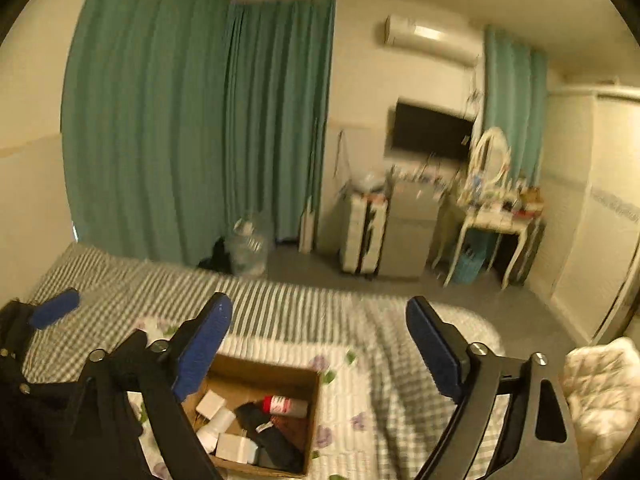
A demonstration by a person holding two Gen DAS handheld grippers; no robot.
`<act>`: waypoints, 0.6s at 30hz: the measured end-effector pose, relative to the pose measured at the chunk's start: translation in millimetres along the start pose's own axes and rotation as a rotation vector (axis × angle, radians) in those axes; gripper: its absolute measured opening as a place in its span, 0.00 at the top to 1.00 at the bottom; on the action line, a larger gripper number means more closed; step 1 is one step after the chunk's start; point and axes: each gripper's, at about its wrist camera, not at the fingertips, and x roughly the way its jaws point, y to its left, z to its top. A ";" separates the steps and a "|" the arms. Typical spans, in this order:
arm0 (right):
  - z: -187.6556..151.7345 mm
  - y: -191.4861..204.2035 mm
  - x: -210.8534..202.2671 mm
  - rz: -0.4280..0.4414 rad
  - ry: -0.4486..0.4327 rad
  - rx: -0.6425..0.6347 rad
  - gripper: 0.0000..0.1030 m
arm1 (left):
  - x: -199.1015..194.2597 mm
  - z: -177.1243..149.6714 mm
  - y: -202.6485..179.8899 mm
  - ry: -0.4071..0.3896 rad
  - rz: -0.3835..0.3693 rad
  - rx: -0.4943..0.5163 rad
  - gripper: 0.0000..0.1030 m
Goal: Organize rigid objects
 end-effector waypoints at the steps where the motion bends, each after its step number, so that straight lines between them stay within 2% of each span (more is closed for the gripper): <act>1: 7.5 0.5 -16.2 -0.004 -0.027 -0.014 0.06 | -22.4 9.3 2.0 -0.048 0.008 0.007 0.11; 3: 20.7 3.2 -53.8 -0.025 -0.082 -0.047 0.00 | -49.4 16.1 4.3 -0.093 0.018 0.017 0.09; 6: 31.1 4.6 -99.9 -0.041 -0.145 -0.052 0.00 | -81.2 19.8 11.1 -0.146 0.015 0.029 0.08; 9: 31.0 1.0 -127.4 -0.034 -0.161 -0.027 0.00 | -101.7 13.8 21.5 -0.186 0.021 0.020 0.06; 13: 13.9 -3.4 -147.4 -0.034 -0.169 -0.007 0.00 | -111.7 -4.8 37.5 -0.215 0.002 -0.002 0.05; 18: -33.7 1.9 -159.1 0.010 -0.216 0.012 0.00 | -112.7 -38.6 47.0 -0.220 -0.025 -0.021 0.05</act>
